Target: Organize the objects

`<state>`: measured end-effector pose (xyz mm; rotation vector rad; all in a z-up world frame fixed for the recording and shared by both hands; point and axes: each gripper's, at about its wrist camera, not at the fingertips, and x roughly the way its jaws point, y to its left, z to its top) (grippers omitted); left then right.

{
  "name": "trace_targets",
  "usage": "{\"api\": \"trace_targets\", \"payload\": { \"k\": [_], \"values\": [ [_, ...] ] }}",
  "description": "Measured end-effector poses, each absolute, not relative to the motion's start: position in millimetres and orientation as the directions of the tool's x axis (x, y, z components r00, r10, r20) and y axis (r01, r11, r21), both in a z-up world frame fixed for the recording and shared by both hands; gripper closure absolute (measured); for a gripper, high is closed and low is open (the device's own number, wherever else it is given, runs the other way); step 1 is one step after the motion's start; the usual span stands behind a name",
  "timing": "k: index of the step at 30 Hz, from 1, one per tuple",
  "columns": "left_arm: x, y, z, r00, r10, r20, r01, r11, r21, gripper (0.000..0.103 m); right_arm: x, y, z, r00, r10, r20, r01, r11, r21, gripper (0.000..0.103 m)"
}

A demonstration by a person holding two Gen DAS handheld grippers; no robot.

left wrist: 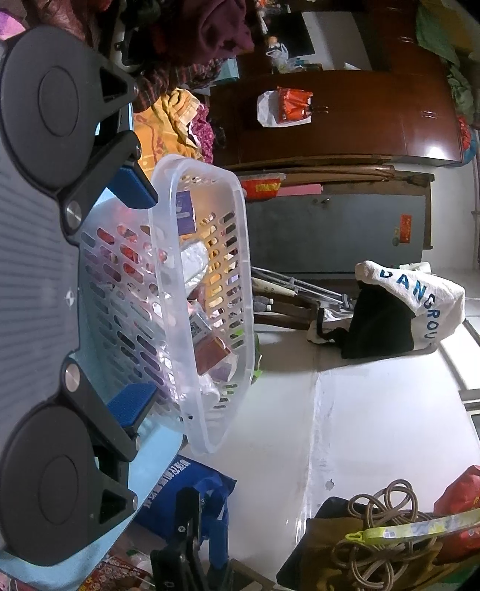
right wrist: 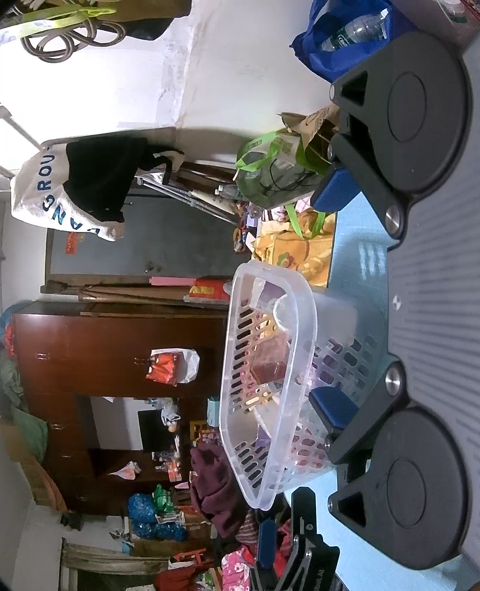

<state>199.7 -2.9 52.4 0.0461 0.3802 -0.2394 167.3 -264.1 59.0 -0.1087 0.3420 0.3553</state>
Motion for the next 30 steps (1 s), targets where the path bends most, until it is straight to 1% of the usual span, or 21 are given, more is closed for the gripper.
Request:
{"api": "trace_targets", "payload": {
  "k": [14, 30],
  "values": [
    [203.1, -6.5, 50.1, 0.896, -0.228, -0.382, 0.243, 0.970, -0.009, 0.001, 170.5, -262.4, 54.9, 0.876, 0.324, -0.356, -0.367, 0.928, -0.059, 0.000],
    [204.3, -14.6, 55.6, 0.905, -0.220, -0.364, 0.233, 0.973, -0.008, 0.001, 170.2, -261.3, 55.5, 0.875, 0.333, -0.353, -0.379, 0.923, -0.069, 0.000]
  ]
}}
